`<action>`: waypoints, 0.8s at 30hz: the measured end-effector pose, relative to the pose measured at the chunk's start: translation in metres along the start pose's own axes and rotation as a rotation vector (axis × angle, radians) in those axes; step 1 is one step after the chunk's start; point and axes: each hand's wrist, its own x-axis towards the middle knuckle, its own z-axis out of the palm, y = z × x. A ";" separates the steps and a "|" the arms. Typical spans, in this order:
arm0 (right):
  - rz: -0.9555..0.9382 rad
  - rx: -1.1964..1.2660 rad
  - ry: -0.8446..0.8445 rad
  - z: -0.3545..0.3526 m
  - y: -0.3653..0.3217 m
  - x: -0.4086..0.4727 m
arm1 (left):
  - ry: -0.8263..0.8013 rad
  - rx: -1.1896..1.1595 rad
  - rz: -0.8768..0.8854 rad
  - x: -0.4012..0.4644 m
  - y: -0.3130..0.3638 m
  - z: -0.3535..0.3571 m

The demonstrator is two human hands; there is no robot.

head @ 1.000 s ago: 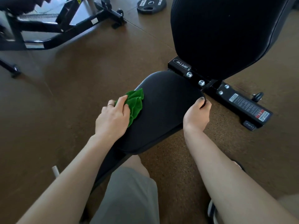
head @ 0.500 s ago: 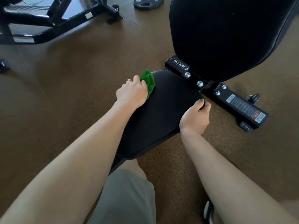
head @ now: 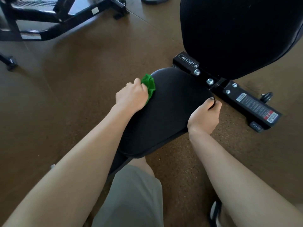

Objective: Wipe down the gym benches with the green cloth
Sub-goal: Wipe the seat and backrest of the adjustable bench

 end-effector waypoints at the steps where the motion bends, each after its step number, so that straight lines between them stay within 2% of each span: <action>1: 0.000 0.000 -0.005 -0.001 0.000 0.000 | -0.005 -0.013 0.005 0.006 0.006 0.001; 5: 0.022 0.001 -0.036 -0.005 -0.003 0.000 | 0.012 -0.026 0.050 -0.017 -0.019 0.002; 12: 0.018 0.030 -0.060 -0.009 -0.007 -0.005 | 0.203 -0.062 0.105 -0.112 -0.085 0.014; 17: 0.009 0.045 -0.052 -0.006 -0.006 -0.005 | 0.356 0.040 0.324 -0.173 -0.083 0.044; 20: 0.012 0.059 -0.064 -0.005 -0.003 -0.003 | 0.322 0.189 0.484 -0.189 -0.064 0.058; 24: 0.049 0.077 -0.127 -0.011 -0.005 0.001 | 0.289 0.410 0.689 -0.148 -0.029 0.058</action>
